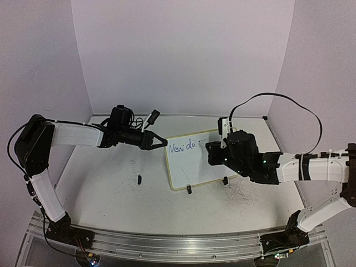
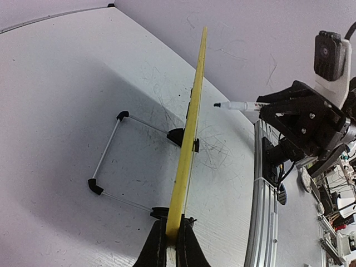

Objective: Write a sentence on the whiteboard
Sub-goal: Write a sentence on the whiteboard stand.

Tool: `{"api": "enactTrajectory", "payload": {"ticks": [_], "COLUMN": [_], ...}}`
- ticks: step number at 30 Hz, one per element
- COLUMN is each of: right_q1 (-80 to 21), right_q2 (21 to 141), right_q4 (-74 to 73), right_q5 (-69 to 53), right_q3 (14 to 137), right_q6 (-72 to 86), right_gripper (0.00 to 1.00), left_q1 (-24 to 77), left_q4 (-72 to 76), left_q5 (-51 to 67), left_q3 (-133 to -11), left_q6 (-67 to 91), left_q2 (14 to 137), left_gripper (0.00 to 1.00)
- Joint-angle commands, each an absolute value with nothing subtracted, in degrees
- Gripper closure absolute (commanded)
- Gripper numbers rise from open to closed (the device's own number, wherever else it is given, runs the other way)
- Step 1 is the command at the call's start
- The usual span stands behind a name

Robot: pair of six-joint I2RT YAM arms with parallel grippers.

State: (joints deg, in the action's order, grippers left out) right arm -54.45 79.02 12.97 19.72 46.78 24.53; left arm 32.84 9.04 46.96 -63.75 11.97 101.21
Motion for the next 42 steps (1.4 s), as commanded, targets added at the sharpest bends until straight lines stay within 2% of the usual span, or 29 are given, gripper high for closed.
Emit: {"api": "enactTrajectory", "payload": {"ticks": [1,42], "right_q1": [-53.43,-53.67], "right_q2": [79.12,83.14], "right_q4": [15.62,15.47], "right_q5": [17.99,18.88], "right_q3": [47.52,48.95], "right_q6": [24.24,23.35], "right_gripper": [1.00,1.00], "left_q1": [32.79,32.78], "left_q4": [5.38,5.36], "left_q5": [46.39,46.37], "left_q3": [-64.08,-64.00], "left_q6": [11.51,11.43], "left_q2": [101.96,101.87], "left_gripper": [1.00,1.00]}}
